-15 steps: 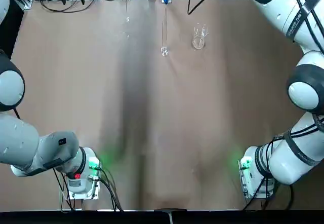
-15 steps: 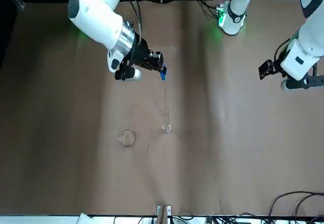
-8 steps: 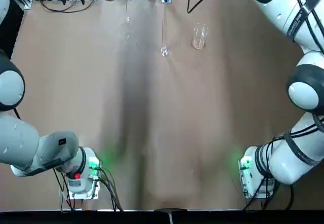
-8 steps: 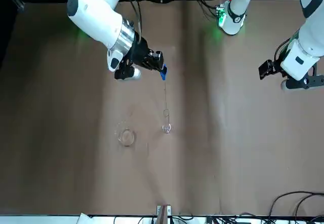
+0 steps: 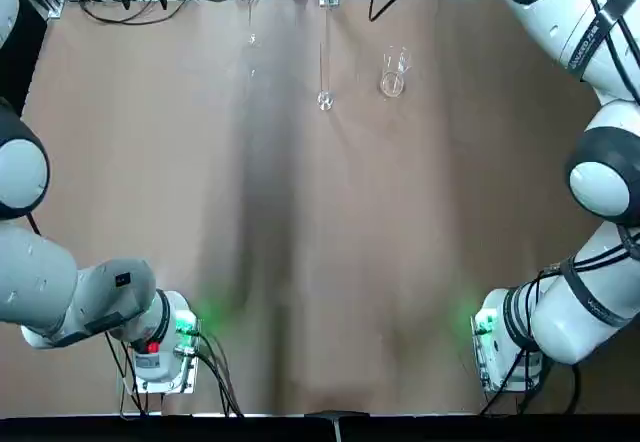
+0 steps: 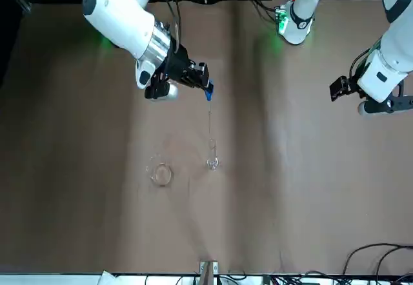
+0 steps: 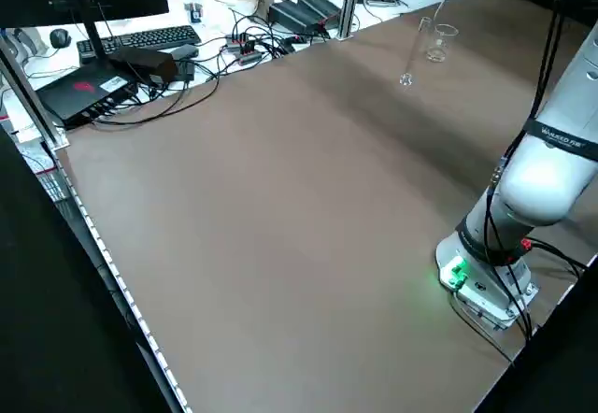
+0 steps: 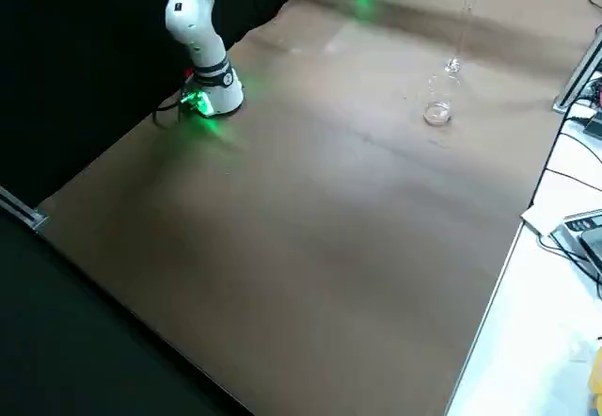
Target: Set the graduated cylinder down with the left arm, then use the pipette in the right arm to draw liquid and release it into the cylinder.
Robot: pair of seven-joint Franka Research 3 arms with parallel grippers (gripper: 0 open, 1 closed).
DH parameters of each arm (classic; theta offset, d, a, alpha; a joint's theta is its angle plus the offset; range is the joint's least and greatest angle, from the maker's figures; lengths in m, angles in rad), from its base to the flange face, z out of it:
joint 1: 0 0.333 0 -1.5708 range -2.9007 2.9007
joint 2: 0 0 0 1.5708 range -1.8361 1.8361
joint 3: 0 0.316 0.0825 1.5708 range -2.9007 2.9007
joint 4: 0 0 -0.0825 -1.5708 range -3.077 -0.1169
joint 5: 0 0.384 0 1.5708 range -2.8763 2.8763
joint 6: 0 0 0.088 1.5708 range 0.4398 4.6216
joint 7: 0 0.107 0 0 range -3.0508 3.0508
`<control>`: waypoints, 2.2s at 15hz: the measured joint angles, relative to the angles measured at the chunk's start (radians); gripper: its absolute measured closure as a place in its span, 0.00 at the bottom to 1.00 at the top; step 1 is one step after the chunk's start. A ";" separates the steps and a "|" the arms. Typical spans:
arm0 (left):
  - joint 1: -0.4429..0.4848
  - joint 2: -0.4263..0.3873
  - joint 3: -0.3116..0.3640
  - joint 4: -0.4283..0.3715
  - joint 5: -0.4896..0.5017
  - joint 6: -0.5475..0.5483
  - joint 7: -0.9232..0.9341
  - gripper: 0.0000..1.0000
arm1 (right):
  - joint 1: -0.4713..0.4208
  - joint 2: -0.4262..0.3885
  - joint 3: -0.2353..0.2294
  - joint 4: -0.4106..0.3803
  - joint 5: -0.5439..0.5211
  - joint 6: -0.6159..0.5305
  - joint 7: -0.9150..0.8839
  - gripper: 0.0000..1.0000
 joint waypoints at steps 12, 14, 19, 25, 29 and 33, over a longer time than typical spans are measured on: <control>-0.002 0.000 -0.001 0.000 0.000 0.000 -0.001 0.00 | -0.020 0.000 -0.021 0.012 0.000 0.000 0.007 0.93; -0.002 0.000 -0.001 0.000 0.000 0.000 -0.001 0.00 | -0.046 0.000 -0.023 0.013 0.000 -0.026 0.007 0.93; -0.003 0.000 -0.002 0.000 0.000 0.000 -0.001 0.00 | -0.101 0.000 -0.024 0.016 0.000 -0.079 -0.022 0.93; -0.003 0.000 -0.002 0.000 0.000 0.000 -0.001 0.00 | -0.193 0.000 -0.026 0.017 0.000 -0.169 -0.143 0.93; -0.004 0.000 -0.002 0.000 0.000 0.000 -0.001 0.00 | -0.268 0.001 -0.027 0.015 0.000 -0.211 -0.261 0.93; -0.005 0.000 -0.003 0.000 0.000 0.000 -0.001 0.00 | -0.286 0.013 -0.027 -0.002 0.000 -0.214 -0.320 0.93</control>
